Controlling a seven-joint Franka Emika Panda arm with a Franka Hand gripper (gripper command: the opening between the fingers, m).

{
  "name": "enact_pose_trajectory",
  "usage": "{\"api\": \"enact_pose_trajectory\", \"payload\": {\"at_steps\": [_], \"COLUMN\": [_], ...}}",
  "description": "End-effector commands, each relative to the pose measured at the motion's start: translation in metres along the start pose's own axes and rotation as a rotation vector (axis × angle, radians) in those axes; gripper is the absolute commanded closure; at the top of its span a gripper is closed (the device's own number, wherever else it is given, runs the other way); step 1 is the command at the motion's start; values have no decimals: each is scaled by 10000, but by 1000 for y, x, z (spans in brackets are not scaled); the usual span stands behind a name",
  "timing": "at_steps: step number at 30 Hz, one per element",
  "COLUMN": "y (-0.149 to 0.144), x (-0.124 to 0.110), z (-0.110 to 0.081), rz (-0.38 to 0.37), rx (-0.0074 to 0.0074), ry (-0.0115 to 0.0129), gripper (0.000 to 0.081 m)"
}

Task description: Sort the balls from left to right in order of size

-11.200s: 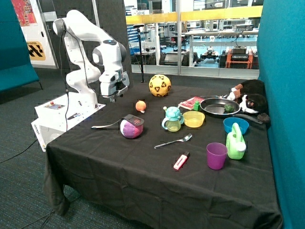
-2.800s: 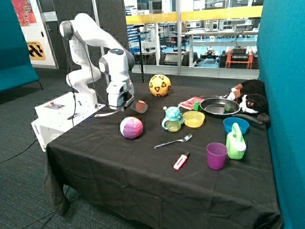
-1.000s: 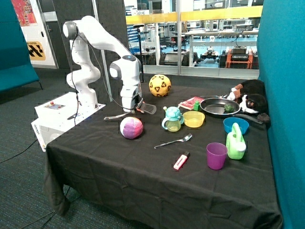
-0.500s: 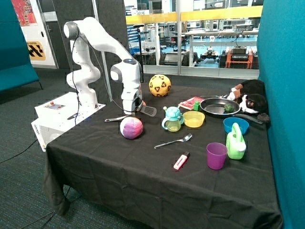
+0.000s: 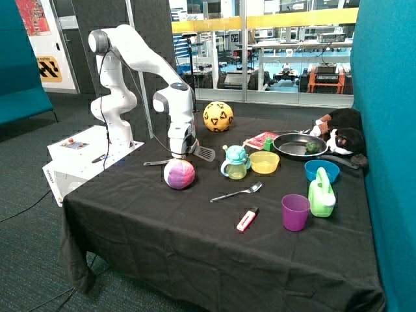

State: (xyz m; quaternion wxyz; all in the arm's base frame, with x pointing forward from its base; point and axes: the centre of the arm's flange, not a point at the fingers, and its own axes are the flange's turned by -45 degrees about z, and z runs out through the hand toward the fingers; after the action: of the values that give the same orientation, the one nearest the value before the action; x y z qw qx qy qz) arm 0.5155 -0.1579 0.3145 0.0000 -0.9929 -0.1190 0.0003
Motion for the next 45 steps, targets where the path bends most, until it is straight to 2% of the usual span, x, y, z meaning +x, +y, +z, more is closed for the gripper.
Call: {"api": "enact_pose_trajectory", "payload": {"at_steps": [1,4,6,9,12,13,16,19,26,45], "y": [-4,-4,-4,-3,-2,-1,0,1,1,-1], "x": [2,2,1,1,1,2,2,2,-1,-2], "z": [6,6,6,5,4,4,4,5,6,5], "rz": [26,11,-6,-9,1,12,25,32,21,-43], "rx": [-1,-1,-2,-2,-2,-1,-1,-1,-1,-2], "ry": [7,7,7,7,7,7,7,7,7,7], "gripper": [808,808,776,610,476,395,235,157,96,7]}}
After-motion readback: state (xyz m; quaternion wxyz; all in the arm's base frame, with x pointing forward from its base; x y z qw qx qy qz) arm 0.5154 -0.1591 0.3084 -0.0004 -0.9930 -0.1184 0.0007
